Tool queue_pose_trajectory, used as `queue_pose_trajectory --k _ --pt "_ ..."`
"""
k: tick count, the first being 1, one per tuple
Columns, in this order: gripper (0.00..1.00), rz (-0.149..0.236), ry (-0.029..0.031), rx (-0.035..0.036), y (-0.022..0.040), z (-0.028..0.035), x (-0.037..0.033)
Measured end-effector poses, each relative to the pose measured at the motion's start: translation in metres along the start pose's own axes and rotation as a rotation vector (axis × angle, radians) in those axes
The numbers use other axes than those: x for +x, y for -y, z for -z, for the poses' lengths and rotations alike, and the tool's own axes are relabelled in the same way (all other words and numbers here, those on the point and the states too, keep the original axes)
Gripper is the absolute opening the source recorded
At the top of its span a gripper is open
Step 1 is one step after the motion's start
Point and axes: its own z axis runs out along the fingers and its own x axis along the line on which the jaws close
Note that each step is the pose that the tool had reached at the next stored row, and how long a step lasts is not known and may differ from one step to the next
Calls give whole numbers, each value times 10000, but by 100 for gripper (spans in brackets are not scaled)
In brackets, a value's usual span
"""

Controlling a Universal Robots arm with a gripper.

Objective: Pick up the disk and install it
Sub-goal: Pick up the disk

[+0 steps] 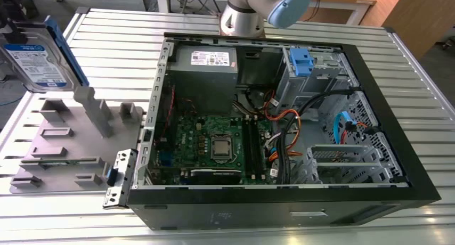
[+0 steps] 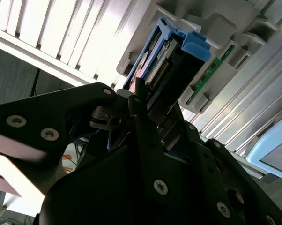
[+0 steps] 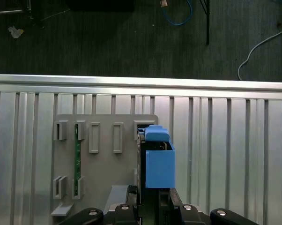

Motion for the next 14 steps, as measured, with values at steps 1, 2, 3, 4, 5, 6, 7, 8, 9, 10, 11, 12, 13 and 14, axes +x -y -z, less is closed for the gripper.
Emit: queue_pose_trajectory --k 1,2,3,4,5,6,7,8,9,10,11,12,13,14 --pt "35 0 0 0 0 26 0" --pt "35 0 1 0 -1 59 -1" --pt "35 0 3 1 -1 91 -2" --pt "35 0 3 -1 -2 120 -2" --pt "35 0 5 1 -2 149 -3" --pt "35 0 5 1 -2 180 -3" --pt "35 0 5 1 -3 214 -4" --pt "35 0 5 0 -3 249 -4" --pt "35 0 6 1 -4 292 -5" --pt "35 0 8 2 -4 332 -6" --pt "35 0 8 -1 -5 371 -6" --pt "35 0 9 0 -6 408 -7" --pt "35 0 10 1 -6 443 -7" --pt "35 0 11 0 -7 477 -8"
